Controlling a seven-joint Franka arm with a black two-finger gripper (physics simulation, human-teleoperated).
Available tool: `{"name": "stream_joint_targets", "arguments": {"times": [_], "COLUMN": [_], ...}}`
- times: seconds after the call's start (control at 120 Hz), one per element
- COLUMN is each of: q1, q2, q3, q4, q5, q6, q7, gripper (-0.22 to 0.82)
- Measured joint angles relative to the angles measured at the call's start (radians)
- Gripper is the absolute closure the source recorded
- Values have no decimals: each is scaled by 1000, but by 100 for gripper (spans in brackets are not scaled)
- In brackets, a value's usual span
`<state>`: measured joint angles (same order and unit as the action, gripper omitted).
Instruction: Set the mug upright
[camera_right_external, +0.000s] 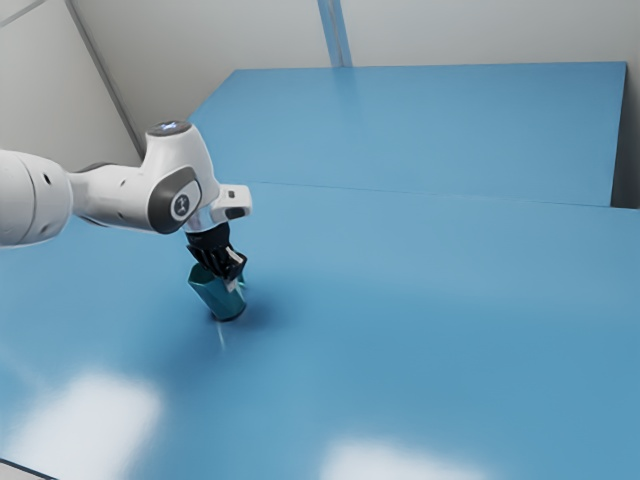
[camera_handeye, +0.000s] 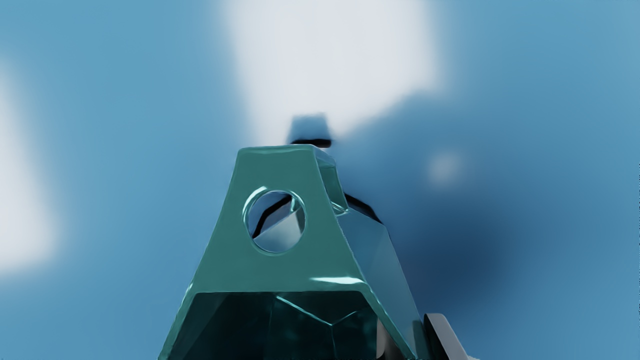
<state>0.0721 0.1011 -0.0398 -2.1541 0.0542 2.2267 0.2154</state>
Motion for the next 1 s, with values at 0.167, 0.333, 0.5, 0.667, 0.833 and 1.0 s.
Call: {"name": "stream_joint_targets", "arguments": {"times": [0.167,0.333,0.5,0.667,0.833,1.0], "q1": [0,0,-11,-26,-37,-34], "q2": [-3,-46,-84,-74,-69,-68], "q3": [0,-2,-4,-5,-3,-2], "q4": [-1,8,119,310,450,501], "q5": [-9,-16,-26,-31,-44,-49], "q6": [3,-16,-114,-252,-385,-477], "q7": [-19,-32,-39,-40,-36,-33], "gripper": [31,14,6,3,1,1]}}
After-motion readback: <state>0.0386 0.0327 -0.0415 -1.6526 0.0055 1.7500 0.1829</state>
